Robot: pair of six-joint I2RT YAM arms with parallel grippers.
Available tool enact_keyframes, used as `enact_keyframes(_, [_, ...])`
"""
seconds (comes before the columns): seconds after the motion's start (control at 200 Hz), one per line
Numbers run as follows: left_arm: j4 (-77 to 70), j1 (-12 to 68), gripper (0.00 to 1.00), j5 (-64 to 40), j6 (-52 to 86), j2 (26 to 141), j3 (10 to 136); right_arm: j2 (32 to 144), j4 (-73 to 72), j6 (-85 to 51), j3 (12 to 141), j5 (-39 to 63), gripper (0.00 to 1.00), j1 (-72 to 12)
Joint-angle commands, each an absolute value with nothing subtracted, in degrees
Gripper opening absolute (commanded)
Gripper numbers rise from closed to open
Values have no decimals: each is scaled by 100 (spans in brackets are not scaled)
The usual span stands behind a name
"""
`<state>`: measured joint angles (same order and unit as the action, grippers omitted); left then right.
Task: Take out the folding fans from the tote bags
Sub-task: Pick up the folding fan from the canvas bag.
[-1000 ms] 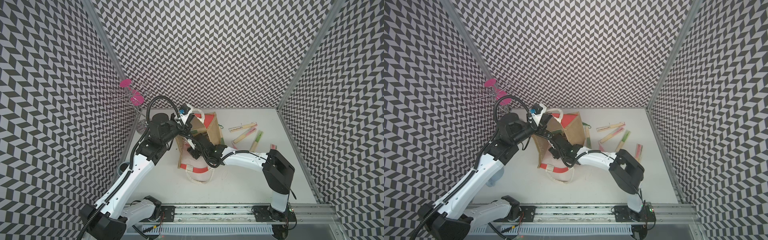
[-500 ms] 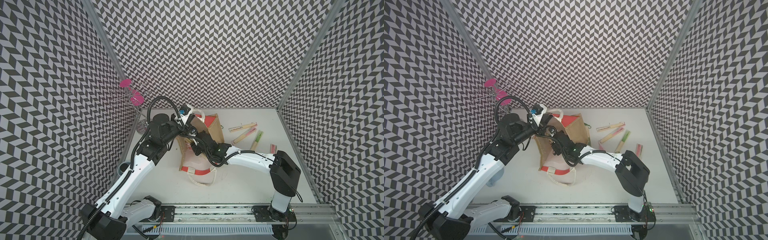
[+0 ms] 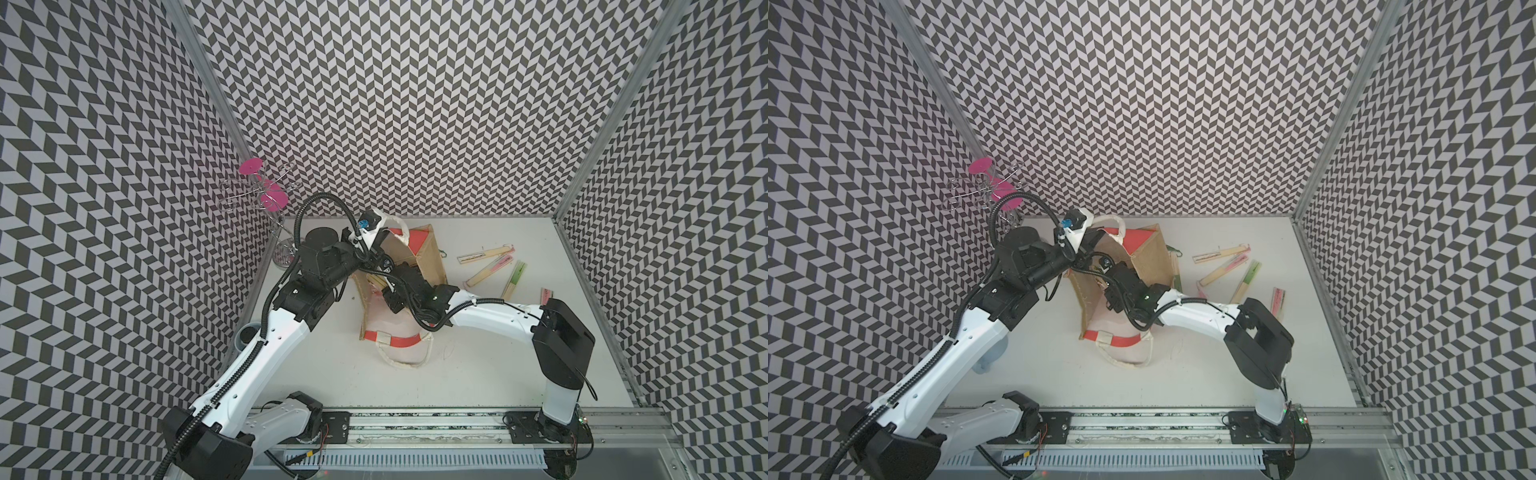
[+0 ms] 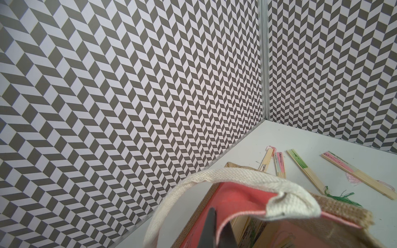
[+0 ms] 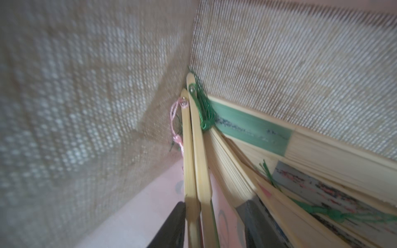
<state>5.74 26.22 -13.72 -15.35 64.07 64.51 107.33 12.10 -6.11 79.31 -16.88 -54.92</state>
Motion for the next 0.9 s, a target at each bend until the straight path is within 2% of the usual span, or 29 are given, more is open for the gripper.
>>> enact_keyframes(0.0, [122,2641,0,-1485,-1503,6240,6518,10872,1233,-858,8183,-1888,41,-5380])
enact_keyframes(0.095, [127,2645,0,-1485,-1512,6239,6503,10818,1142,-915,8141,-1728,38,-5358])
enact_keyframes(0.265, [138,2642,0,-1450,-1515,6233,6483,10470,721,-880,7904,-915,40,-5344])
enact_keyframes(0.576, [166,2640,0,-1424,-1529,6258,6455,9844,-130,-1063,7175,-1715,37,-5344])
enact_keyframes(0.896, [105,2646,0,-1502,-1485,6304,6527,10319,461,-1095,7495,-1874,36,-5338])
